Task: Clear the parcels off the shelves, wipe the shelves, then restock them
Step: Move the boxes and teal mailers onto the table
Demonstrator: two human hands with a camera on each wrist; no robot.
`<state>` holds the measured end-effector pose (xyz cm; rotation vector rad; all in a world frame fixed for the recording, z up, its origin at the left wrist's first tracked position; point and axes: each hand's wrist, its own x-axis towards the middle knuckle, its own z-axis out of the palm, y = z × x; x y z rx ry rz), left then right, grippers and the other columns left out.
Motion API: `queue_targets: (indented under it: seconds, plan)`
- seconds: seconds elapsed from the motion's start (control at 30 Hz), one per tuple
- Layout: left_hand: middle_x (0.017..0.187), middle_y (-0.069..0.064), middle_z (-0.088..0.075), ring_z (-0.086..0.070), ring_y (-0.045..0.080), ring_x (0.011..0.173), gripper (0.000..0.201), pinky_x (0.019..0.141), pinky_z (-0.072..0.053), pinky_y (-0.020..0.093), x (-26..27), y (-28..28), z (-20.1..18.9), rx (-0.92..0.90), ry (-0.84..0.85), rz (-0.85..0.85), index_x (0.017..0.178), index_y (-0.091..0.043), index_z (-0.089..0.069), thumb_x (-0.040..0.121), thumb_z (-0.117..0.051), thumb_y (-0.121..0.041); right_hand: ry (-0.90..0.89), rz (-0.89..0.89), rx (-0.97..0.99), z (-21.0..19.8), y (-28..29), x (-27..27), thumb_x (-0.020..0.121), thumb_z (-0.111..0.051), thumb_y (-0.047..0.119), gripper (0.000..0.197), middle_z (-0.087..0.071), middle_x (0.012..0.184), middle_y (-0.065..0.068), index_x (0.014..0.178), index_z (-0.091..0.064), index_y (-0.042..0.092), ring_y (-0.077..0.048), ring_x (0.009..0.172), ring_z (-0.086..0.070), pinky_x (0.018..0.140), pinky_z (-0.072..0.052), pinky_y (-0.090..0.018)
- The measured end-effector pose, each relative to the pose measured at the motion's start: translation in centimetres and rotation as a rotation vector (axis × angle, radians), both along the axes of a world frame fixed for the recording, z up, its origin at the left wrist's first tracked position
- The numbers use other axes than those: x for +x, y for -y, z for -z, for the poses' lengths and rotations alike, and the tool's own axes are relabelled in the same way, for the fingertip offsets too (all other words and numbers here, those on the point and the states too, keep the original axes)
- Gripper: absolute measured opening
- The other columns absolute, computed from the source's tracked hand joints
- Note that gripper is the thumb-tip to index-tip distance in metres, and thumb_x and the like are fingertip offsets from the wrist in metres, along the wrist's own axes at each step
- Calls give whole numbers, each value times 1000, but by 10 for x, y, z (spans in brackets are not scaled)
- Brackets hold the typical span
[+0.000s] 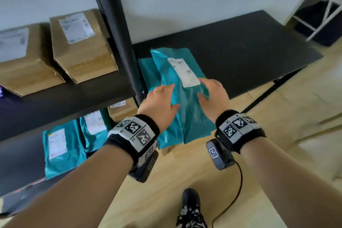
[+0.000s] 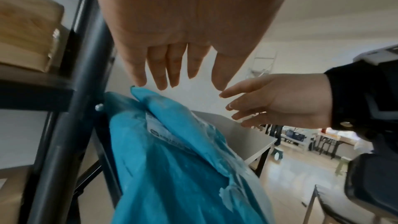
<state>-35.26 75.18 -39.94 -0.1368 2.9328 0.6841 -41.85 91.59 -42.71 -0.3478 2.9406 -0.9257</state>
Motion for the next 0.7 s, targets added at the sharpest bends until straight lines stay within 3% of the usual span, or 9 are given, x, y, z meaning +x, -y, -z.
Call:
queue_targets:
  seconds: [0.17, 0.27, 0.37, 0.53, 0.7]
  plan:
    - [151, 11, -28, -29, 29, 137, 81, 112, -27, 42, -57, -17, 26, -132, 183, -112, 149, -17, -13, 88, -50, -54, 330, -121, 62, 25, -21, -58, 89, -59, 34, 73, -17, 155, -11, 149, -18, 30, -26, 144, -14, 115, -21, -37]
    - [146, 11, -34, -34, 31, 133, 82, 109, -32, 43, -68, -24, 30, -144, 206, -176, 148, -18, -13, 86, -54, -52, 381, -200, 30, 32, -17, -77, 87, -61, 36, 77, -25, 152, -10, 149, -15, 30, -26, 140, -24, 111, -26, -35]
    - [151, 14, -25, -34, 33, 134, 77, 109, -32, 42, -71, -30, 29, -115, 215, -229, 149, -21, -13, 89, -56, -43, 387, -232, -34, 33, -15, -82, 86, -63, 30, 73, -36, 143, -10, 147, -23, 29, -24, 128, -39, 105, -32, -29]
    - [156, 14, -13, -25, 29, 140, 70, 112, -28, 38, -68, -31, 24, -54, 157, -291, 149, -20, -17, 92, -56, -31, 314, -225, -20, 22, -17, -74, 91, -59, 22, 63, -24, 145, -15, 146, -29, 16, -26, 132, -34, 106, -22, -19]
    - [156, 11, -14, -26, 28, 140, 68, 112, -29, 39, -45, -34, 14, -11, 66, -269, 149, -17, -17, 93, -54, -27, 194, -199, -63, 6, -19, -46, 91, -58, 15, 58, -27, 140, -16, 143, -33, 9, -28, 126, -39, 104, -24, -19]
